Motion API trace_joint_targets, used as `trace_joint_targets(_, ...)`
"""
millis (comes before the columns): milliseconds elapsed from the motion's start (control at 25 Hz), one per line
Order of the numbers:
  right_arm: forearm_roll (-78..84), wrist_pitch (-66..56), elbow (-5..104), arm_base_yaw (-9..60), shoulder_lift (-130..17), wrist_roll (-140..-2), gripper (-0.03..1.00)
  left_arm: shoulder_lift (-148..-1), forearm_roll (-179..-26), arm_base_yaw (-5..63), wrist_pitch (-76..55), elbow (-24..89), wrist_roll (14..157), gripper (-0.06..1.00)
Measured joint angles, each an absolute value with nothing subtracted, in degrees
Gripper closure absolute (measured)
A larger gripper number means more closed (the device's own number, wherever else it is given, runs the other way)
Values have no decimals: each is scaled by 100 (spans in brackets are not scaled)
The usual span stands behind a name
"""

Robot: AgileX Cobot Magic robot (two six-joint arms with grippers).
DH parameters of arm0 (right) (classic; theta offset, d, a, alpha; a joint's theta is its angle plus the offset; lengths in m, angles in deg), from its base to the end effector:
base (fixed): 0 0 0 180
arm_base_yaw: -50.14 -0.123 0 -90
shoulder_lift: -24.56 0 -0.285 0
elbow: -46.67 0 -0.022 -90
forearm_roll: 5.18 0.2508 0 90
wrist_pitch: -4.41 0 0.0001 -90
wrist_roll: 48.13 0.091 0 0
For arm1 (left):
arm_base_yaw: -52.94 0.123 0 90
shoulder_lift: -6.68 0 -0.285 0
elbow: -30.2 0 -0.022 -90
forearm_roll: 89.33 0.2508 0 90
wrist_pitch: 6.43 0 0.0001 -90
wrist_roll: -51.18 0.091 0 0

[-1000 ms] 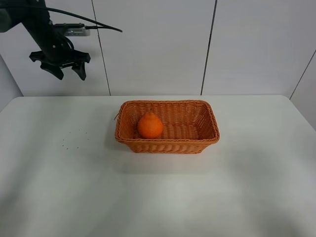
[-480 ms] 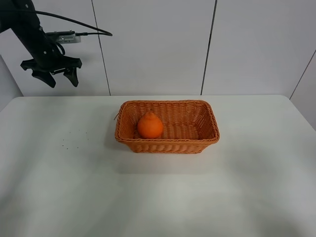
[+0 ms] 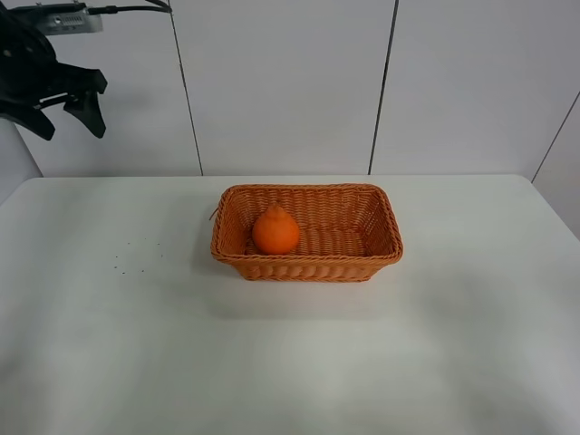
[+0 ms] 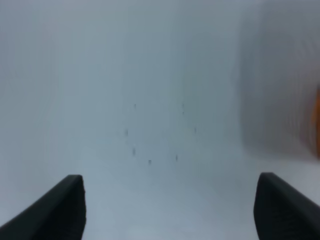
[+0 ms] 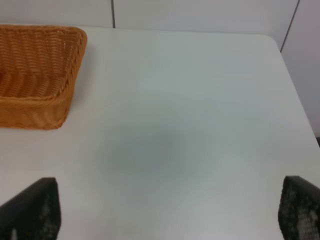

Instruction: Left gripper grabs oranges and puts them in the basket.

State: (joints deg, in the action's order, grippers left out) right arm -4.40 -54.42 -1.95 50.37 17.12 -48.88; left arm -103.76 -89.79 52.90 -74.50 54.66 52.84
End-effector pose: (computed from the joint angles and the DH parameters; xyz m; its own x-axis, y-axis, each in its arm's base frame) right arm -0.0043 0.0011 0.2798 -0.4208 -0.0044 -0.9071 -0.0091 1.0000 -0.0006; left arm 0.3879 -0.0009 0.3477 -0.8988 0.0266 -0.4376 0.0273 0.9996 0.0047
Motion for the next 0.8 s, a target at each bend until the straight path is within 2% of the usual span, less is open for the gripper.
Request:
trace_joint_targets(520, -440, -5442, -195, 5037, 1712, -4888, 27, -6510, -8898, 5290, -7445, 859, 5279, 14)
trace_joint_targets(800, -440, -5442, -195, 5037, 1712, -4888, 27, -4045, -8892, 5290, -7159, -1084, 5279, 14)
